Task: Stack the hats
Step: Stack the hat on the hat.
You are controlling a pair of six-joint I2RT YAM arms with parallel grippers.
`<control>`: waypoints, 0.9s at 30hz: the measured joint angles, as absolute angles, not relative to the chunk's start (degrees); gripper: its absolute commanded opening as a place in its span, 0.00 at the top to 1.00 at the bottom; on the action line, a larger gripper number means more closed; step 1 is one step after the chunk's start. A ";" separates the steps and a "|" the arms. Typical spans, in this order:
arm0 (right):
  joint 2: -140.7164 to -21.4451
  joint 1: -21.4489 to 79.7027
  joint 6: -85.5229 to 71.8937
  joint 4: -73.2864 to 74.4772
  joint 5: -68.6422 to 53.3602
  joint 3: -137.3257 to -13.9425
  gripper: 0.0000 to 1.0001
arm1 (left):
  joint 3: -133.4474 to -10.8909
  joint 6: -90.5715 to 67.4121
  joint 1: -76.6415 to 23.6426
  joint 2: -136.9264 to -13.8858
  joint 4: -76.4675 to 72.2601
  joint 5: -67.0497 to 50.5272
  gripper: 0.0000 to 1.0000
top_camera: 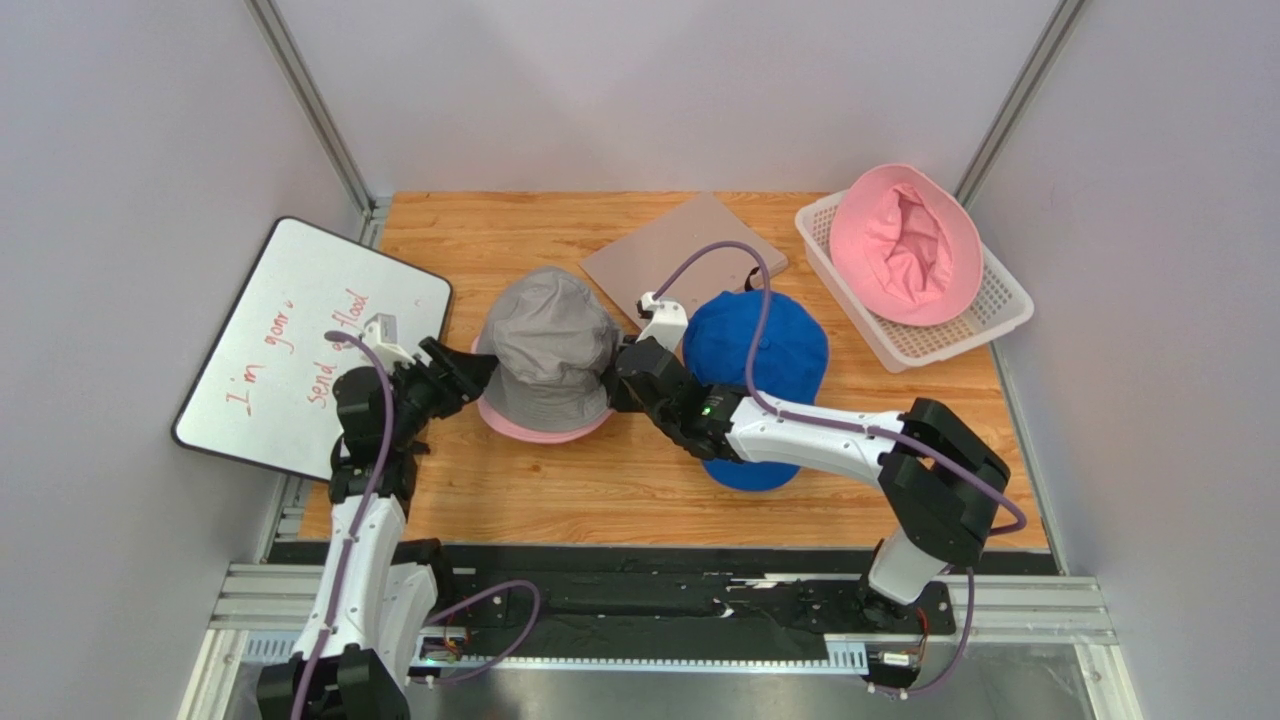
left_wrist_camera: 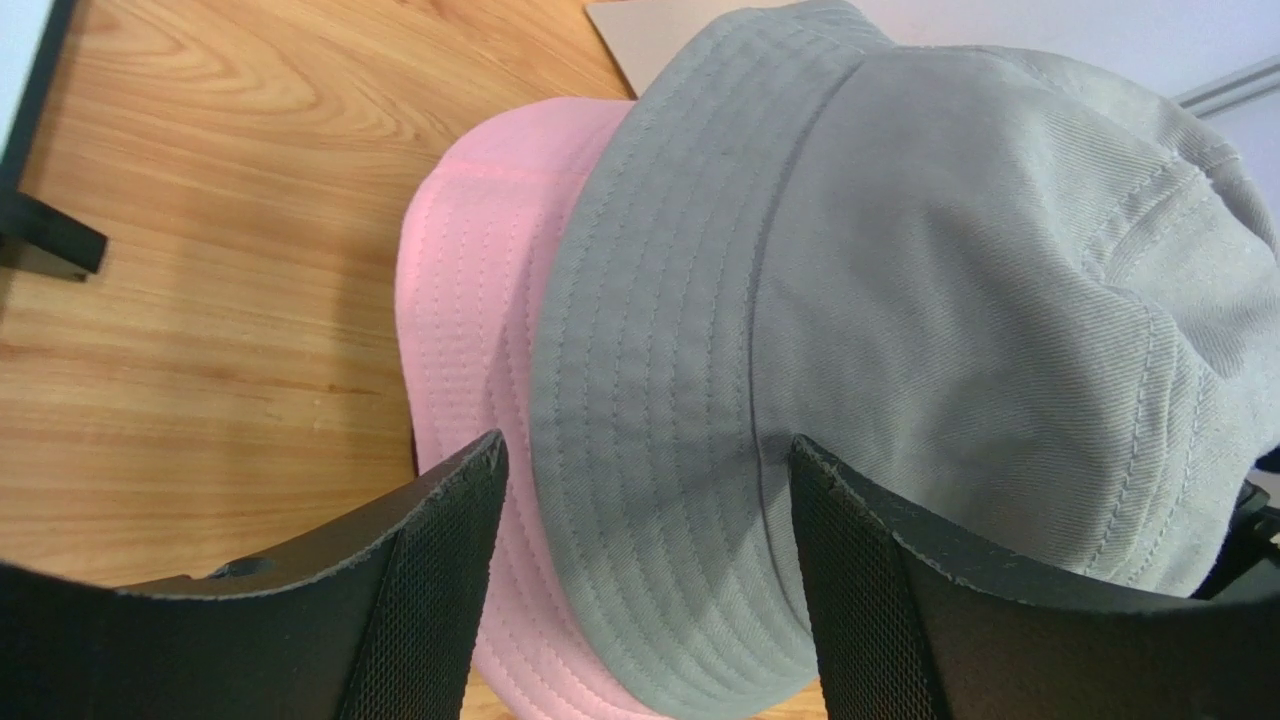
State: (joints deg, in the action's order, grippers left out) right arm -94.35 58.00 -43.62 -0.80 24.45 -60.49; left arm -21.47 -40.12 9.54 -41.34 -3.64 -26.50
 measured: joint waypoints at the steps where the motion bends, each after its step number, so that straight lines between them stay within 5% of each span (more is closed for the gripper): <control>1: -94.06 58.00 -43.62 -0.56 24.45 -60.49 0.99 | -21.32 -40.45 9.54 -41.63 -4.32 -27.00 0.26; 27: -92.14 57.98 -43.66 0.16 24.49 -59.68 0.99 | -16.75 -43.27 9.65 -40.86 -8.12 -30.04 0.41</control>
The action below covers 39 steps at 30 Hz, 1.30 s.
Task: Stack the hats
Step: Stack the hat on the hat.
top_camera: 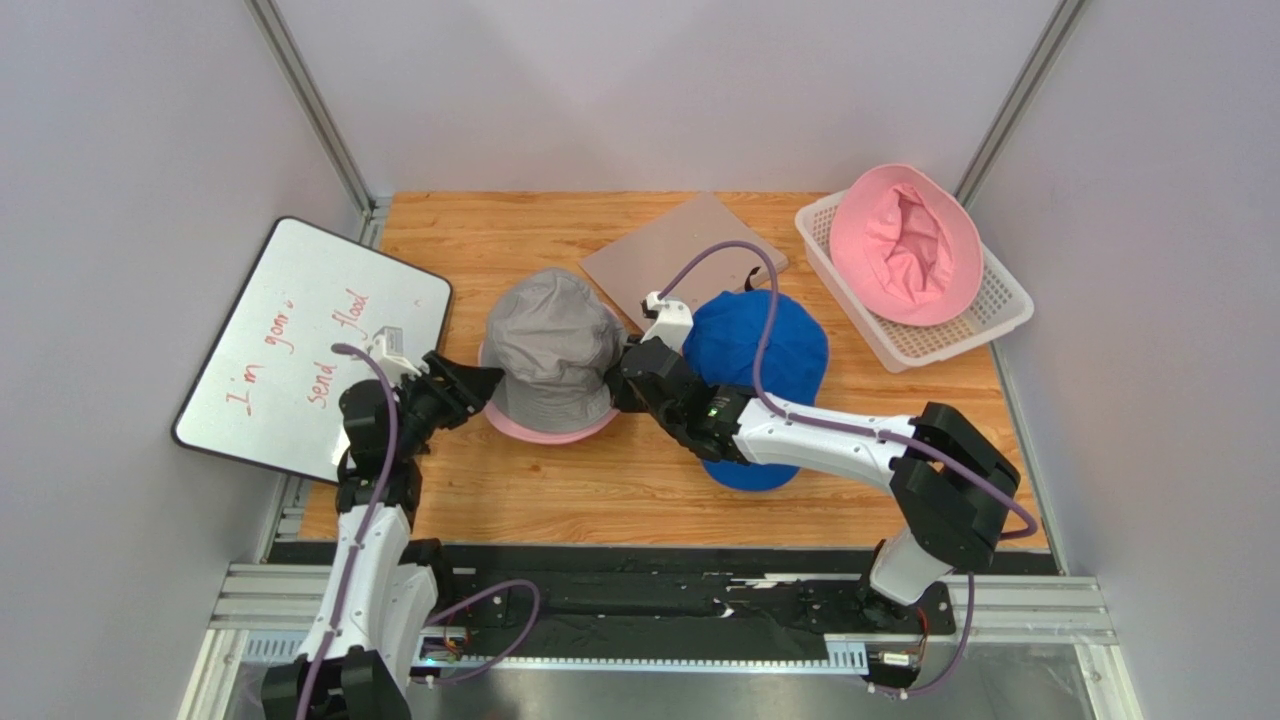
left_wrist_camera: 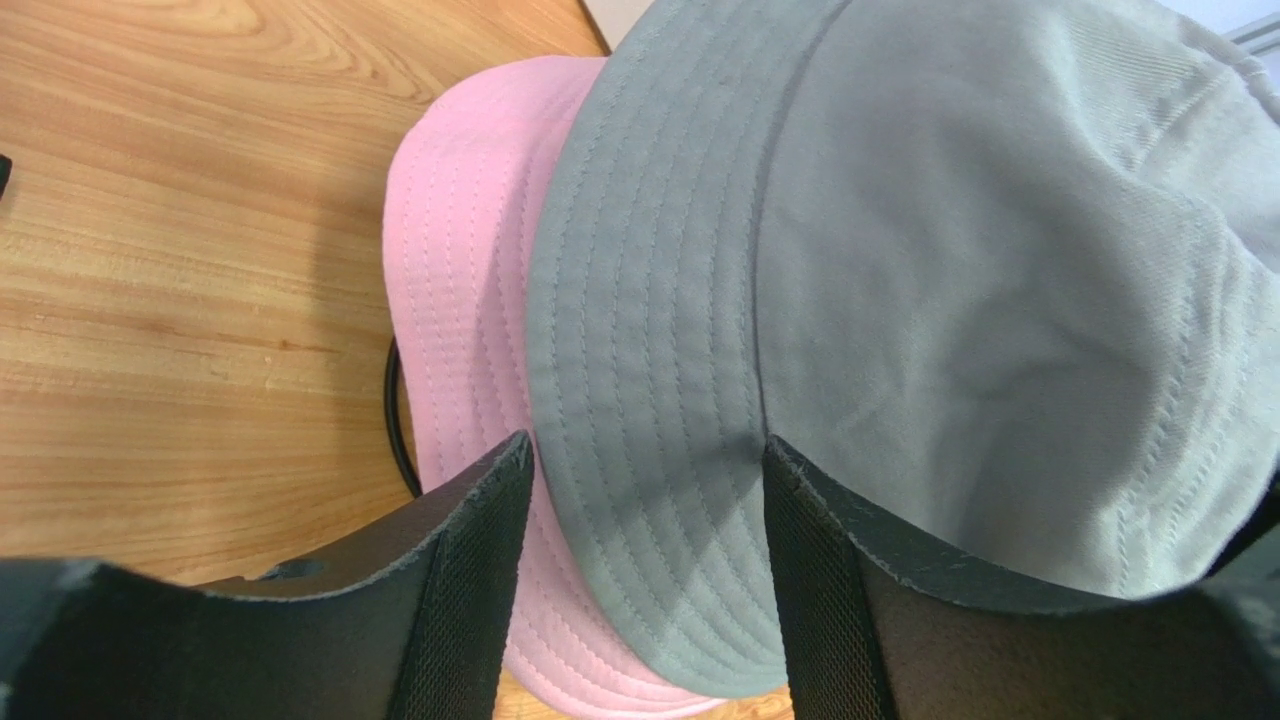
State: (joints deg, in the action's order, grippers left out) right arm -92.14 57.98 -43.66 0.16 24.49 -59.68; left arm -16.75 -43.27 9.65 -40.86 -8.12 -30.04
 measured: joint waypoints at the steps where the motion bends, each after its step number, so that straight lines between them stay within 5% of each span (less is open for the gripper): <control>1: -92.14 57.98 -43.66 0.14 24.49 -59.61 0.99 | -16.51 -43.35 9.65 -40.14 -8.21 -30.09 0.44; 6: -92.14 57.98 -43.66 0.14 24.47 -59.48 0.99 | -14.90 -44.23 9.65 -38.30 -9.21 -30.24 0.58; 15: -92.14 57.98 -43.68 -0.27 24.49 -59.02 1.00 | -14.28 -45.10 9.65 -38.35 -9.74 -30.57 1.00; 39: -93.30 57.98 -46.00 0.10 24.91 -58.85 0.97 | -20.95 -35.79 9.34 -52.86 -7.57 -27.07 1.00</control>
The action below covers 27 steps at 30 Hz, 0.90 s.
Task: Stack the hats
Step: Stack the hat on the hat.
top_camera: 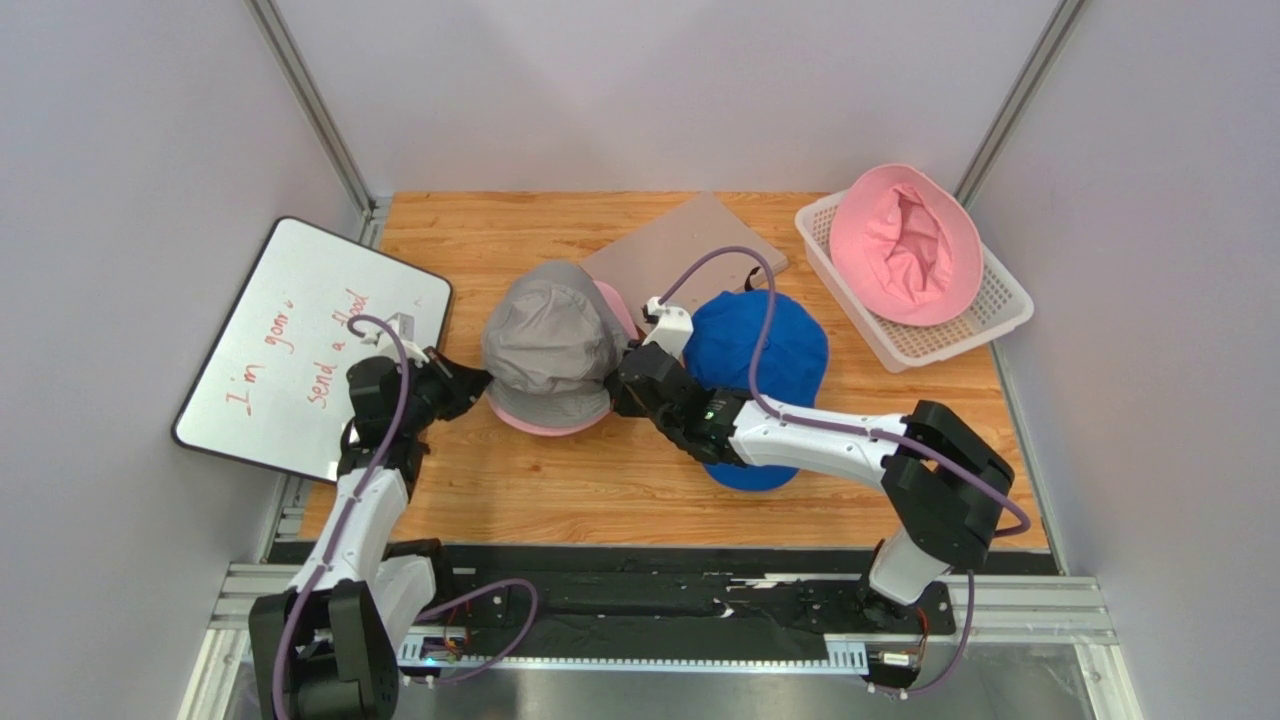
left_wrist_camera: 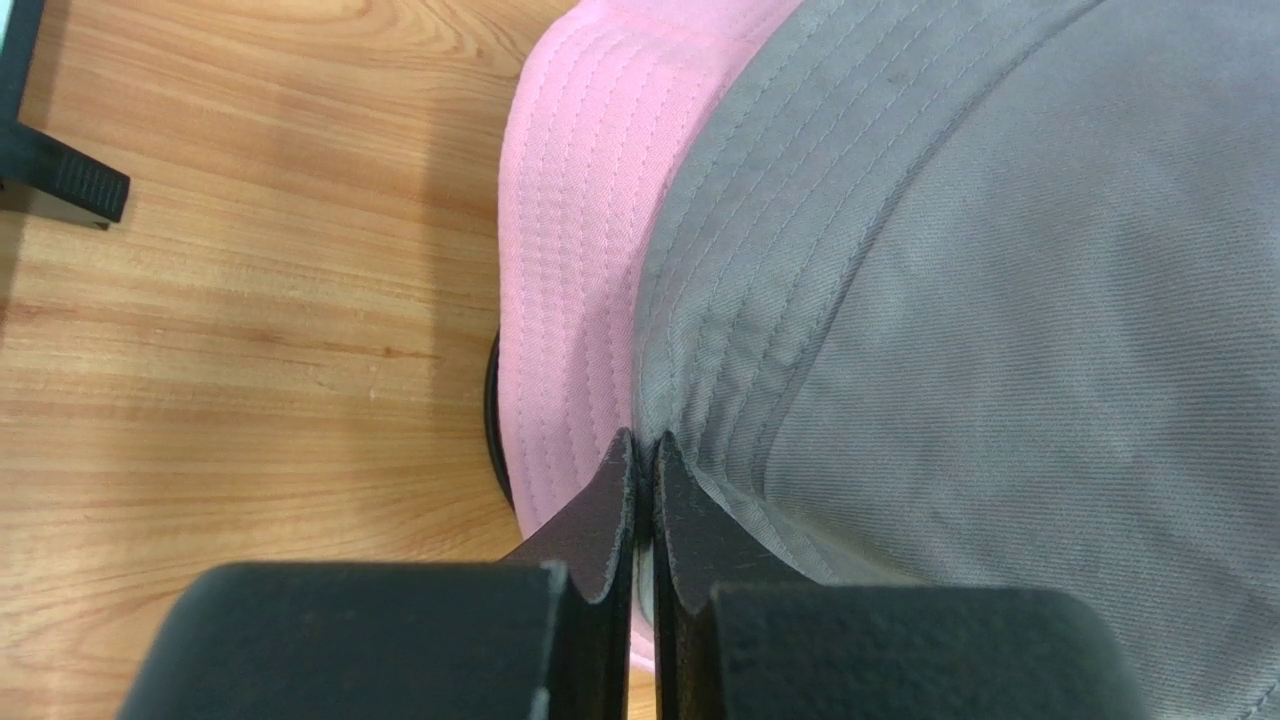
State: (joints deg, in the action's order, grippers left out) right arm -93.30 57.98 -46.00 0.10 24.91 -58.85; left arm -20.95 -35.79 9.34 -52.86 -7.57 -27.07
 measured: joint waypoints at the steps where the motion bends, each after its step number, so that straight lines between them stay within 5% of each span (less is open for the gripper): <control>1: -93.23 57.98 -45.50 -0.03 24.49 -58.85 0.93 | -21.15 -35.73 9.34 -52.86 -7.33 -27.00 1.00; 3: -93.03 57.98 -43.81 0.10 23.22 -58.92 0.83 | -21.78 -35.64 9.34 -52.75 -6.31 -26.61 1.00; 4: -92.86 57.98 -42.78 0.45 22.39 -59.02 0.67 | -22.26 -35.62 9.34 -52.73 -5.56 -26.30 1.00; 7: -92.23 57.98 -37.65 4.60 18.02 -61.65 0.45 | -24.03 -35.55 9.39 -52.82 -3.77 -24.73 1.00; 10: -90.61 57.98 -32.95 7.84 12.95 -64.58 0.29 | -26.94 -35.40 9.47 -54.11 -1.65 -23.09 1.00; 21: -76.79 56.05 -21.93 21.50 1.65 -71.66 0.32 | -38.79 -32.49 9.52 -62.06 3.57 -19.51 1.00; 27: -81.36 45.67 -19.31 24.56 -2.28 -84.64 0.35 | -40.62 -31.51 9.52 -65.17 4.93 -18.94 1.00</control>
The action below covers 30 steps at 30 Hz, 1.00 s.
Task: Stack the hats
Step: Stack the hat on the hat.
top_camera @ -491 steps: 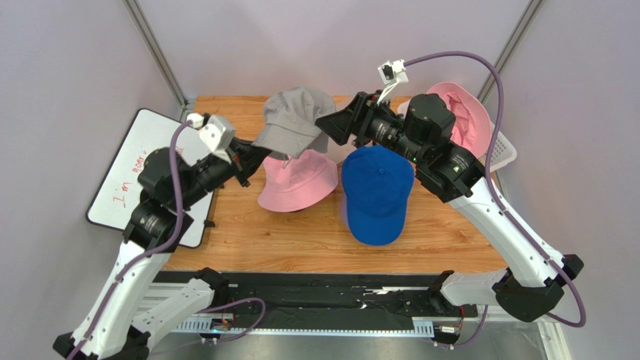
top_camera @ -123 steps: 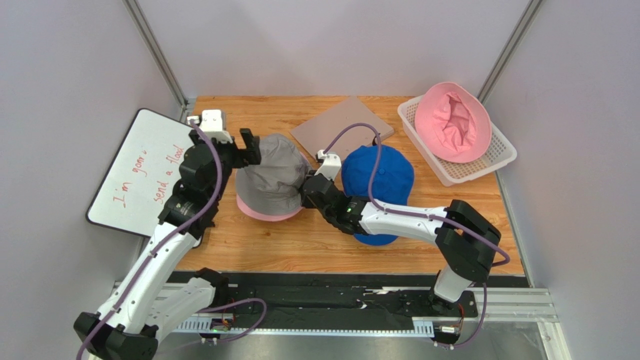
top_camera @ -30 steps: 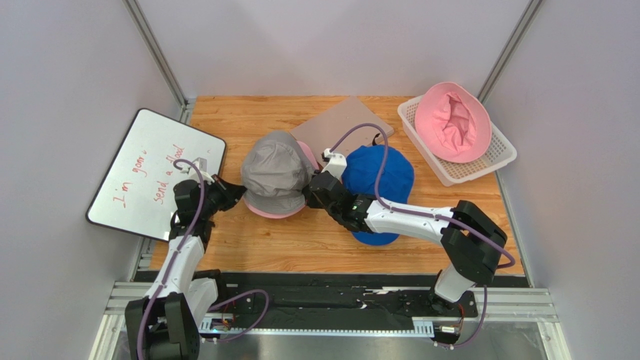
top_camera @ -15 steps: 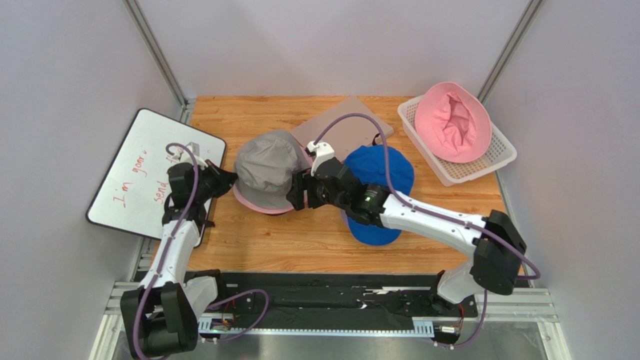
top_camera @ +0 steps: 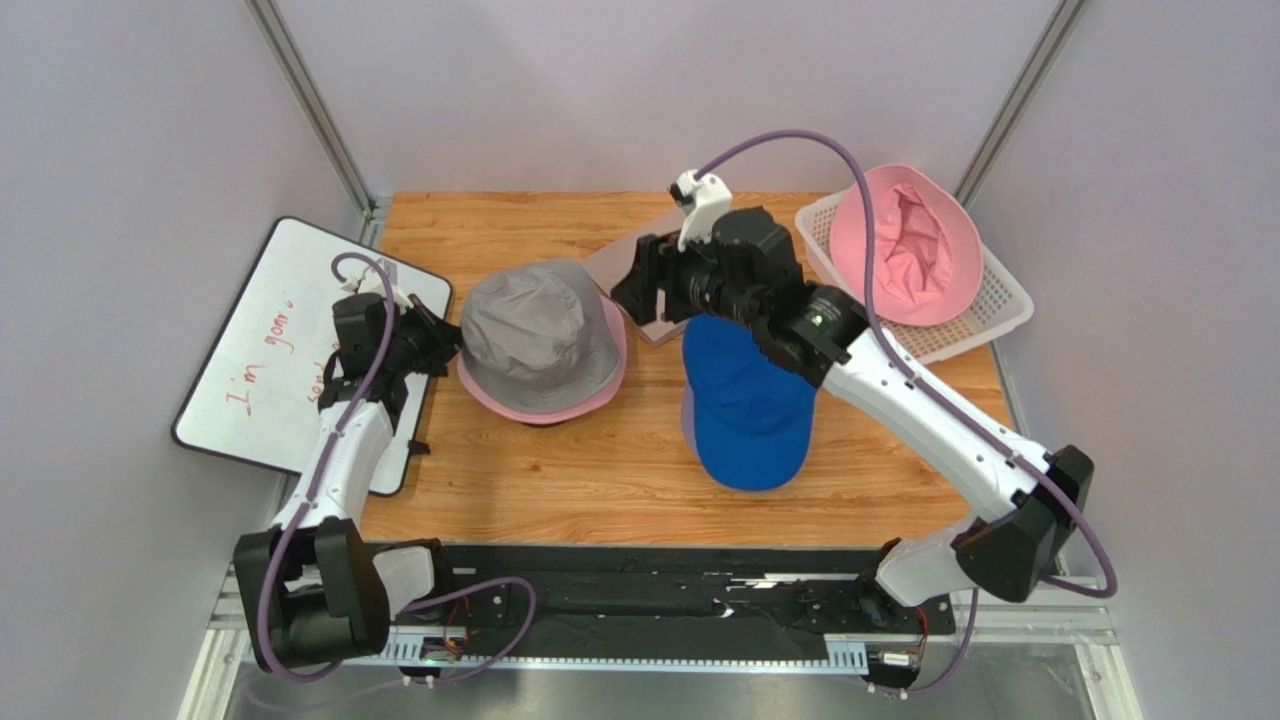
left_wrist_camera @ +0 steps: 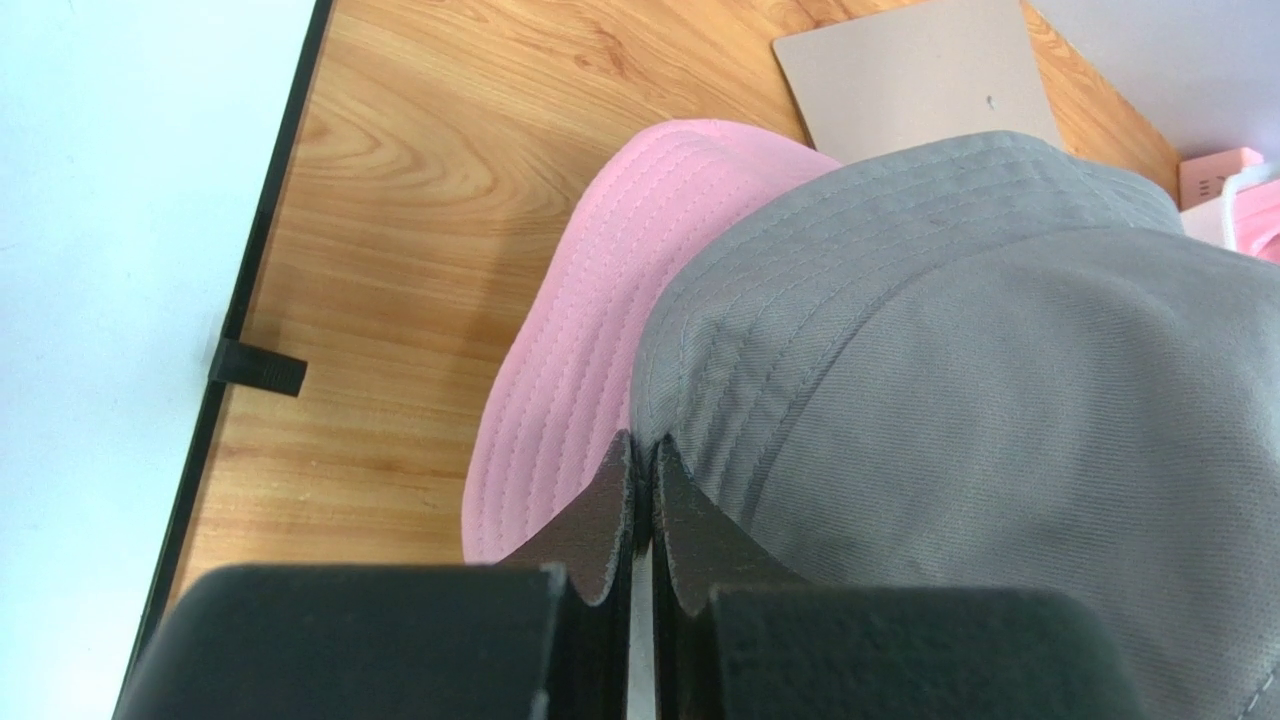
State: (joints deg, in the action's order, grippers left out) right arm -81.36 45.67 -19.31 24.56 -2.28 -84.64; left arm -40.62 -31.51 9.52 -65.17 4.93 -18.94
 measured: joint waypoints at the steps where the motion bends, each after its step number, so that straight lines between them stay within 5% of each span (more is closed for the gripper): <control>1: -83.11 44.40 -18.41 24.64 -3.09 -86.98 0.37 | -41.06 -31.35 9.52 -65.80 5.13 -18.94 1.00; 7: -93.51 41.76 -11.77 24.97 -8.40 -91.74 0.44 | -43.18 -30.70 9.52 -68.42 5.56 -18.87 1.00; 23: -97.95 43.90 -0.71 19.94 -18.48 -81.69 0.38 | -45.93 -30.06 9.52 -69.95 7.18 -18.70 1.00; 26: -99.46 44.34 0.32 18.17 -17.74 -81.69 0.44 | -46.30 -30.04 9.52 -70.19 7.44 -18.70 1.00; 29: -101.86 44.31 1.17 17.02 -16.27 -81.89 0.65 | -46.59 -30.04 9.52 -70.37 7.46 -18.70 1.00; 30: -102.83 44.31 1.41 16.80 -15.75 -82.11 0.81 | -46.68 -30.02 9.52 -70.46 7.51 -18.70 1.00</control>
